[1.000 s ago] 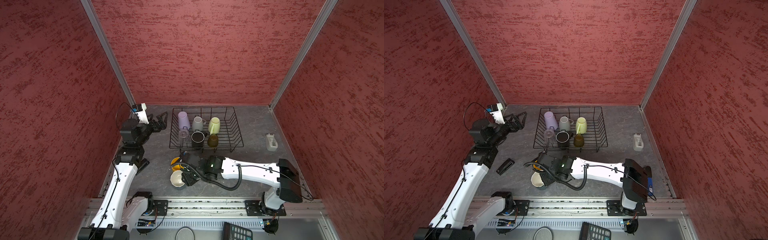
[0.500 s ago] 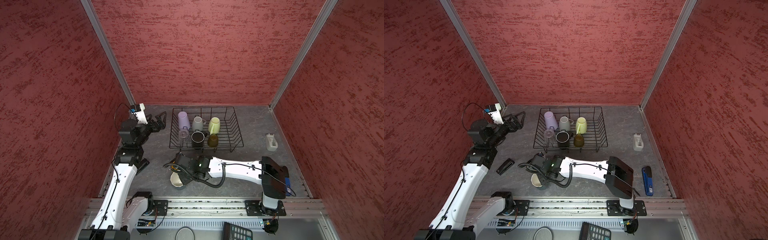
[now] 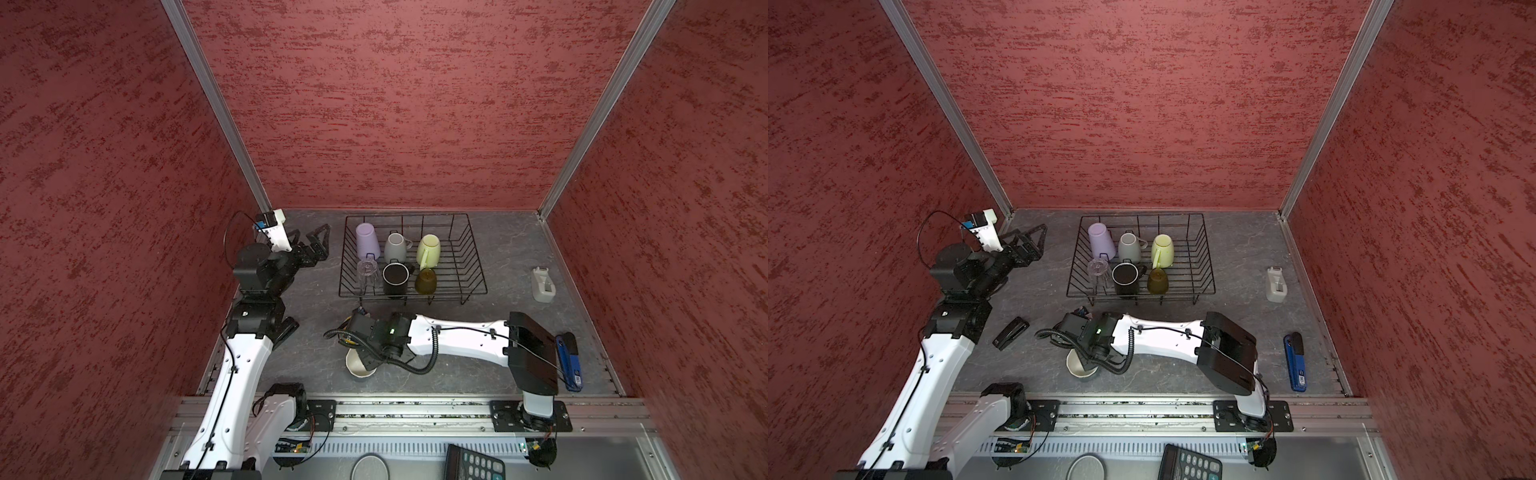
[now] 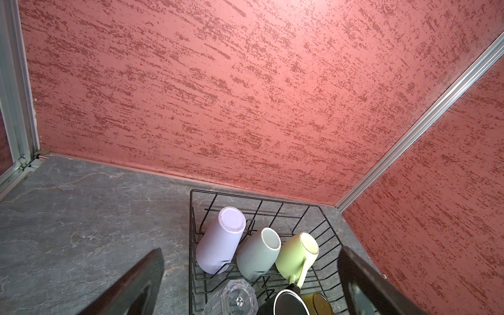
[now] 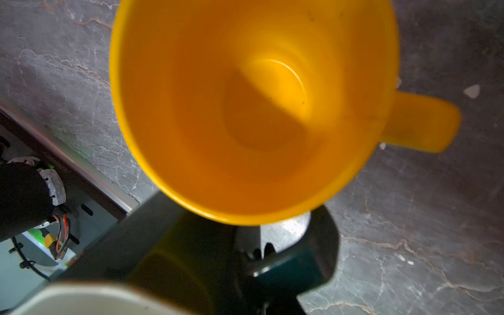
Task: Load cups into a dish rack
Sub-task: Pick up the cup from the bottom-center of the table.
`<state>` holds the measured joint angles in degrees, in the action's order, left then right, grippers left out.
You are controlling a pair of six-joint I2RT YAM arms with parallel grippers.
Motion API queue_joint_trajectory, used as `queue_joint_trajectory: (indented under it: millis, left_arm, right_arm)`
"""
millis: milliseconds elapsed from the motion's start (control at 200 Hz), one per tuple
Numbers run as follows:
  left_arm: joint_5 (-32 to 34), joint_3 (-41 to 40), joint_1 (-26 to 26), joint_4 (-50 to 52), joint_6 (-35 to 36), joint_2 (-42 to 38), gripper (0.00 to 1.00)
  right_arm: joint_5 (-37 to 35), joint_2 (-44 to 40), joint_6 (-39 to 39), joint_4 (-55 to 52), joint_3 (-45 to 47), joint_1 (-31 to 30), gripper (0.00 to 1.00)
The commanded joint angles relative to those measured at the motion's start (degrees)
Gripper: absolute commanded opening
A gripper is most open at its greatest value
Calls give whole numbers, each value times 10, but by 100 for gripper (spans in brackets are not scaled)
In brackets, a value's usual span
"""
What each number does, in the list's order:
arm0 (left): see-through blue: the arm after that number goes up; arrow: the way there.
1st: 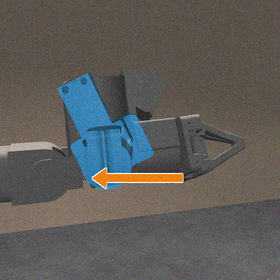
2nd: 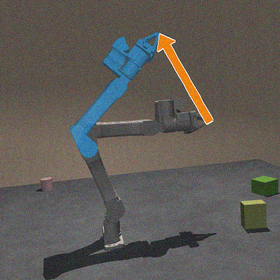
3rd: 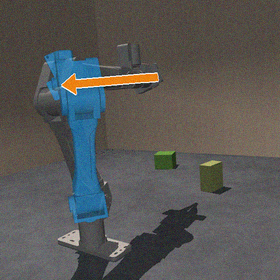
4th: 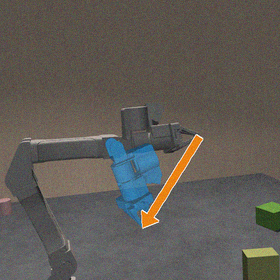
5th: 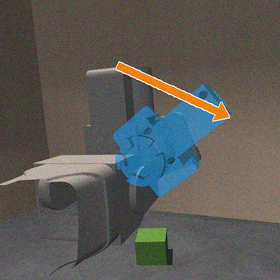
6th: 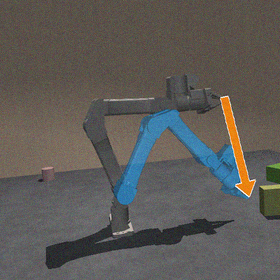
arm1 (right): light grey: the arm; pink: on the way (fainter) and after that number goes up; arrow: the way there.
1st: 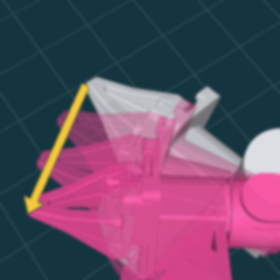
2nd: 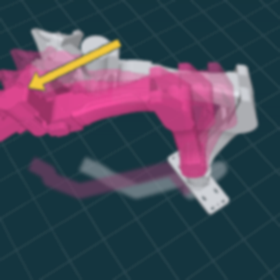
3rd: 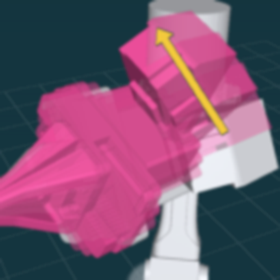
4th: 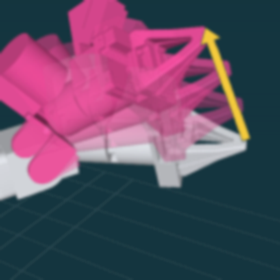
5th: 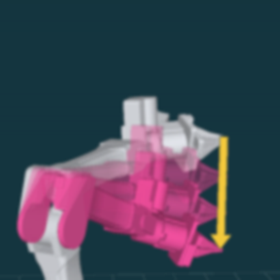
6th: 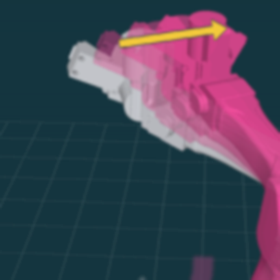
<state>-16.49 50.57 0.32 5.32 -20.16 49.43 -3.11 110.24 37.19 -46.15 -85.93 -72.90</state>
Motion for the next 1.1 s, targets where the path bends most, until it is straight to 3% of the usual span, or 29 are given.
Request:
queue_joint_trajectory:
  millis: [0,175,386,641,872,1092]
  left_arm:
    - [15,-5,5,-18,-8,-12,99]
    - [-29,-36,3,-86,-26,-36,100]
    - [-15,-51,3,-111,-41,-54,100]
    - [-63,-32,2,-102,-44,-22,100]
    - [-70,-52,-1,-153,-53,-18,100]
    - [-83,-58,-25,-186,-25,-5,100]
  right_arm:
    - [-22,-10,10,-13,-2,-2,11]
    - [-18,-31,19,-8,27,2,0]
    - [-12,-96,35,12,93,11,0]
    - [-4,-247,44,-3,185,34,0]
    - [16,-387,14,1,194,120,0]
    - [57,-437,-51,66,180,229,0]
